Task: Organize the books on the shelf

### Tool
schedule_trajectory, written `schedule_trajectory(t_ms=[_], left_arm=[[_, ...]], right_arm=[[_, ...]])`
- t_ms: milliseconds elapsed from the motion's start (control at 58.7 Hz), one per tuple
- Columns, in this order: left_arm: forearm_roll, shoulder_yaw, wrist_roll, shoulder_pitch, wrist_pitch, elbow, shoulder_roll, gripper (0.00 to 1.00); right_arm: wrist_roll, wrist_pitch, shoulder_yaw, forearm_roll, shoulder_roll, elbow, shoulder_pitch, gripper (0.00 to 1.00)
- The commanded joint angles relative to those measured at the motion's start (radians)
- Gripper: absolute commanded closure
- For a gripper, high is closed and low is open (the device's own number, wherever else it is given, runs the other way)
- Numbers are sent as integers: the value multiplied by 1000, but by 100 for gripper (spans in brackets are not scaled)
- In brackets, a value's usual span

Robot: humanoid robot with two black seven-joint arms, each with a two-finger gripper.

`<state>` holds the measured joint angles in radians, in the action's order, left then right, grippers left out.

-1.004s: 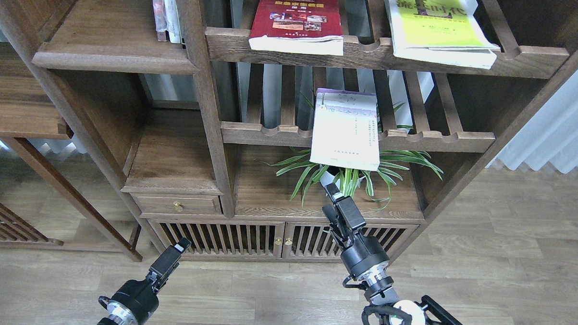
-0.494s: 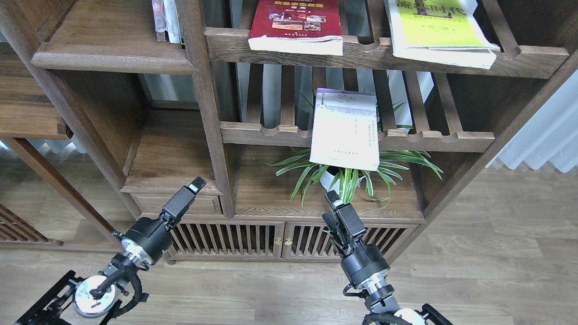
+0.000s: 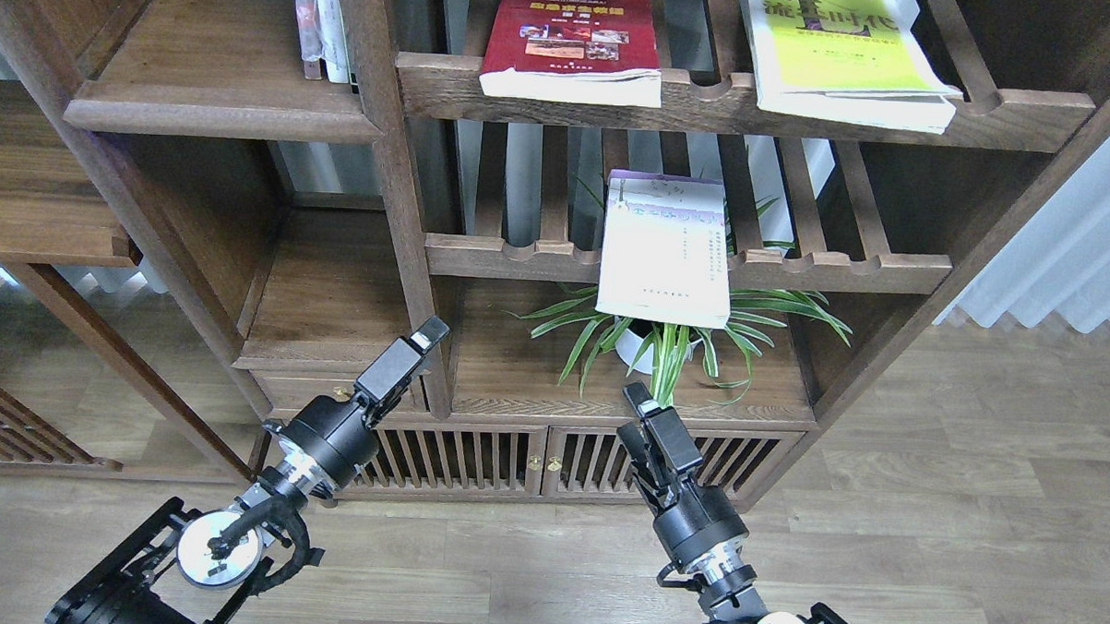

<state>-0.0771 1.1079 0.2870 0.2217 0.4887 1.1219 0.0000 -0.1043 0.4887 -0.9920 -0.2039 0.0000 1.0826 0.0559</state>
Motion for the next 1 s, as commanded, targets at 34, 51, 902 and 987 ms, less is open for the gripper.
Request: schedule_trajectory(t_ms=[34, 51, 902, 987], left_arm=[[0, 7, 49, -62, 0, 47, 0, 0], [0, 9, 49, -67, 0, 50, 0, 1], [-47, 147, 67, -197, 0, 136, 0, 1], [-47, 148, 67, -197, 0, 136, 0, 1]], right_arm=[[0, 0, -8, 0, 0, 17, 10, 1], [0, 0, -10, 0, 0, 17, 12, 1], [0, 0, -13, 0, 0, 36, 21, 1], [0, 0, -13, 0, 0, 36, 21, 1]])
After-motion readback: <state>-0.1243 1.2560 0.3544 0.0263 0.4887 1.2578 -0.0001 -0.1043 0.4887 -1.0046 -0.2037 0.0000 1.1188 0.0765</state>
